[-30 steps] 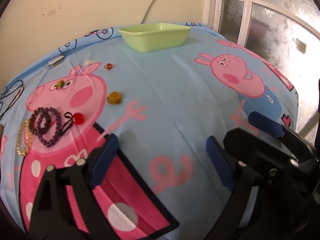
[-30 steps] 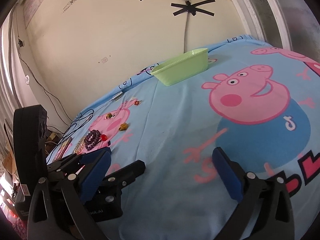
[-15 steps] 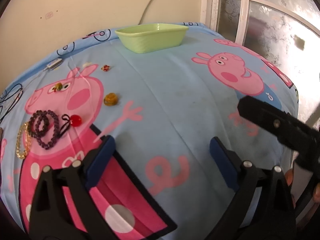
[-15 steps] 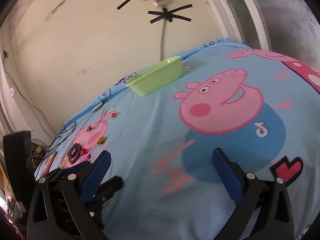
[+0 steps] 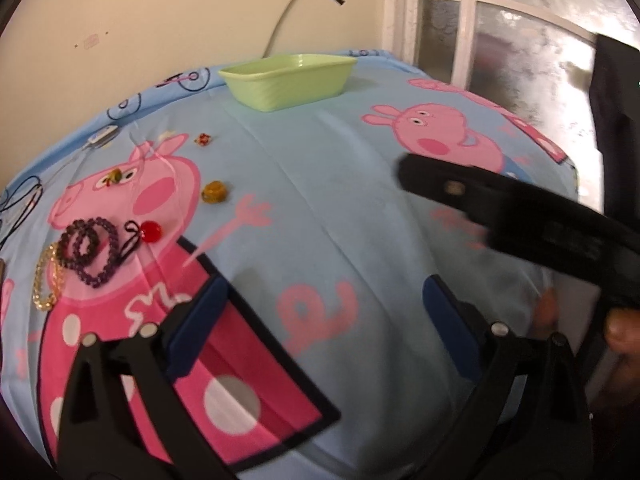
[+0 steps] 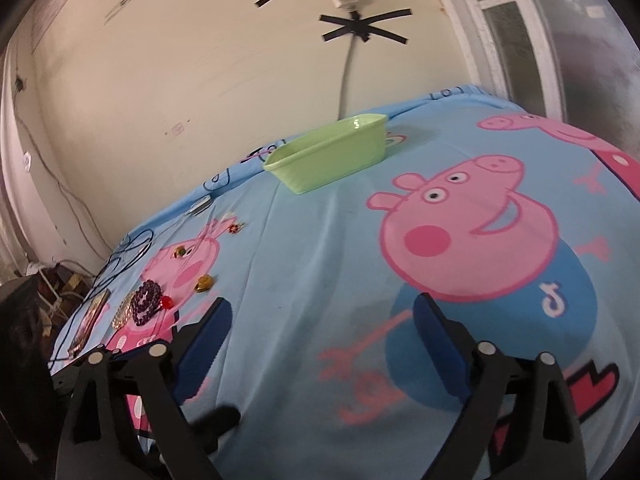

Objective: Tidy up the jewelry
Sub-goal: 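Move the left tool toward the red charm while the right tool approaches the amber ring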

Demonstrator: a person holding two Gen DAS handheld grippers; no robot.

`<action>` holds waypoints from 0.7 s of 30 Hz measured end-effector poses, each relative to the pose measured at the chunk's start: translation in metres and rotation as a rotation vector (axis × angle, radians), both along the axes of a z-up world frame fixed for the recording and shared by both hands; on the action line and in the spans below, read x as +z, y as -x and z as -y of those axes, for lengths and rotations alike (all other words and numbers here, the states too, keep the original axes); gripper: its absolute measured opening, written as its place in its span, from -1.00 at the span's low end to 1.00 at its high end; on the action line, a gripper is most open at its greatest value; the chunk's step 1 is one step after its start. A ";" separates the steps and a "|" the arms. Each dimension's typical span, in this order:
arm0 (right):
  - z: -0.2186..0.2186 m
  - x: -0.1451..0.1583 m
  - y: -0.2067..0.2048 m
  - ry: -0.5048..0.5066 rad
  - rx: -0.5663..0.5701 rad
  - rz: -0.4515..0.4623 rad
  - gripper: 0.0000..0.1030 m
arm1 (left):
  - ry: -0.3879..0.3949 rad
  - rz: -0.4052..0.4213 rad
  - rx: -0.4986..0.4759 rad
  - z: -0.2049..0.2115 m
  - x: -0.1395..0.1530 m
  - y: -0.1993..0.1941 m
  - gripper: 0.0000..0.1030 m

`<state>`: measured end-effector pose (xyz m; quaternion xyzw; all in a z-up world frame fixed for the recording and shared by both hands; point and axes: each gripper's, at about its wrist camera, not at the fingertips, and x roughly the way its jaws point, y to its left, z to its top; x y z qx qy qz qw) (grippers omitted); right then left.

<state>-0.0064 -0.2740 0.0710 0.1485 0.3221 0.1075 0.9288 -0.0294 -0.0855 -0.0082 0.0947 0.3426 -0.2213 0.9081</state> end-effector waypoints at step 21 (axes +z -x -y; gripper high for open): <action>-0.045 0.005 -0.016 0.075 0.196 -0.002 -0.55 | 0.120 0.204 0.185 -0.089 0.040 0.027 0.88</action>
